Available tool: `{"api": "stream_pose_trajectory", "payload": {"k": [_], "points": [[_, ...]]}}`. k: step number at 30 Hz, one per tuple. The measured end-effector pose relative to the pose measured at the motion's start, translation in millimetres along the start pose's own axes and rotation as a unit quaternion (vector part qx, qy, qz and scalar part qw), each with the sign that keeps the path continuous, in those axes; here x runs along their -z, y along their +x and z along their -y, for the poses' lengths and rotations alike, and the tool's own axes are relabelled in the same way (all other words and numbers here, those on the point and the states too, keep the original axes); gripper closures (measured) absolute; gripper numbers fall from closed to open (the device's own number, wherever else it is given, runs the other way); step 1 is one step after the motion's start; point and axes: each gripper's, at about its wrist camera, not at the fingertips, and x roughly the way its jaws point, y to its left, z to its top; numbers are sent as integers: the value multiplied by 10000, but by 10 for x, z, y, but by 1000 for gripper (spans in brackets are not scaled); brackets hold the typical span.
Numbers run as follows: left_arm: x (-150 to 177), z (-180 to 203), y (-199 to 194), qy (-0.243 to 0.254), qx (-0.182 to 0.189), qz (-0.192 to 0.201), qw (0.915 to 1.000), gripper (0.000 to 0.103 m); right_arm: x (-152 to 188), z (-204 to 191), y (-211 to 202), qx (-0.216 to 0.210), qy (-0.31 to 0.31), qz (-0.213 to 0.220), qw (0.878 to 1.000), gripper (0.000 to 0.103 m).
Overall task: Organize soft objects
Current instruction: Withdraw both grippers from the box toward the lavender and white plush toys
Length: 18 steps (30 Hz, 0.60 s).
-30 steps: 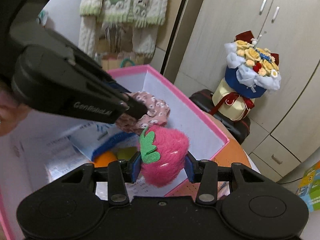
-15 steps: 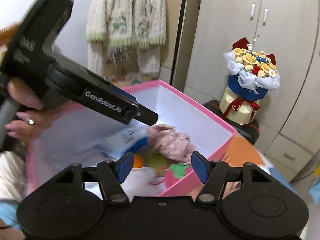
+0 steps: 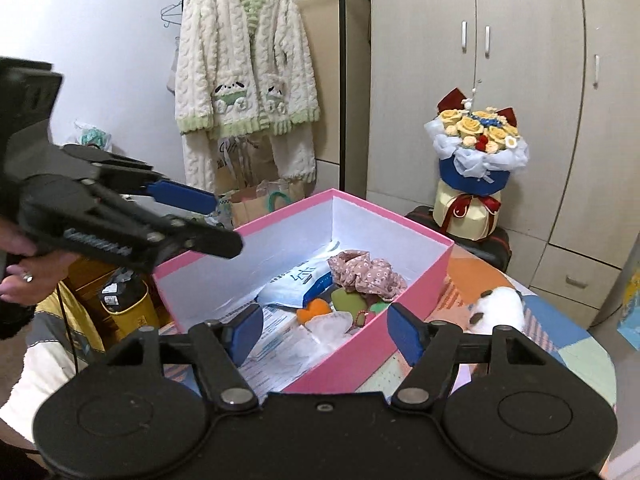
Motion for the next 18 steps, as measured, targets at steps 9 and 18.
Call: {"api": "stream_pose_trajectory", "payload": {"k": [9, 18], "points": [[128, 326, -448, 355, 303, -16, 9989, 35, 161, -147, -471, 22, 60, 17, 10000, 21], [274, 694, -545, 620, 788, -321, 9944, 34, 503, -119, -940, 238, 144, 51, 9996, 15]]}}
